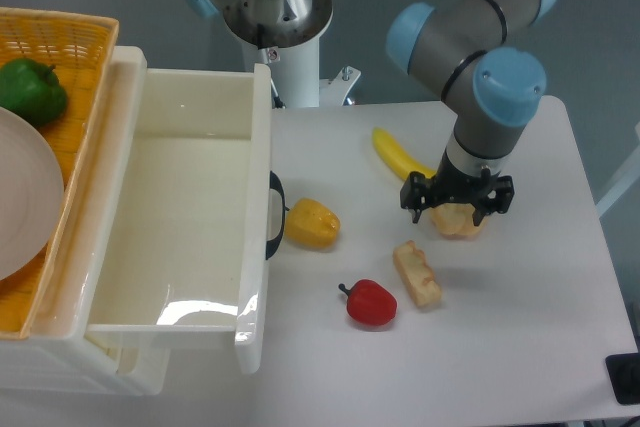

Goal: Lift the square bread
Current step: 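Lower the open gripper over the square bread piece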

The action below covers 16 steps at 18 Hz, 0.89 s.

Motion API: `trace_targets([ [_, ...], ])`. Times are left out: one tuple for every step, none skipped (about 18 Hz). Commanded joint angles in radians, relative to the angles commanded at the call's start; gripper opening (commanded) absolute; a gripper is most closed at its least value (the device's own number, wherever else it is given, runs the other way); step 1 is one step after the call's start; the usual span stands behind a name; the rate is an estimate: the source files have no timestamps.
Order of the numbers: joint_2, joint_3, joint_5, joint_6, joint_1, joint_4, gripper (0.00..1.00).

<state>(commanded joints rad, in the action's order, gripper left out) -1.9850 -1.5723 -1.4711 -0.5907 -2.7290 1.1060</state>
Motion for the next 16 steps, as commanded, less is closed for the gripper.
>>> trace_targets([
  [-0.002, -0.002, 0.000, -0.001, 0.002, 0.000, 1.00],
  [-0.009, 0.000, 0.000, 0.003, 0.000, -0.002, 1.00],
  [-0.020, 0.000, 0.000, 0.005, 0.002, -0.003, 1.00],
  [-0.029, 0.000, 0.000, 0.006, 0.002, -0.008, 1.00],
  [-0.037, -0.002, 0.000, 0.008, 0.003, -0.008, 1.00],
  [-0.041, -0.008, 0.002, 0.023, 0.006, -0.009, 1.00],
  [-0.054, -0.011, 0.003, 0.055, 0.011, -0.009, 1.00],
  [-0.066, -0.008, 0.005, 0.077, 0.014, -0.012, 1.00],
  [-0.077, 0.003, 0.005, 0.083, 0.020, -0.018, 1.00],
  [-0.081, 0.003, 0.005, 0.083, 0.028, -0.021, 1.00],
  [-0.089, 0.003, 0.005, 0.083, 0.037, -0.021, 1.00],
  [-0.097, 0.006, 0.005, 0.083, 0.041, -0.023, 1.00],
  [-0.100, 0.011, 0.005, 0.083, 0.044, -0.023, 1.00],
  [-0.106, 0.015, 0.005, 0.083, 0.054, -0.023, 1.00],
  [-0.112, 0.017, 0.005, 0.083, 0.064, -0.023, 1.00],
  [-0.118, 0.017, 0.005, 0.084, 0.069, -0.023, 1.00],
])
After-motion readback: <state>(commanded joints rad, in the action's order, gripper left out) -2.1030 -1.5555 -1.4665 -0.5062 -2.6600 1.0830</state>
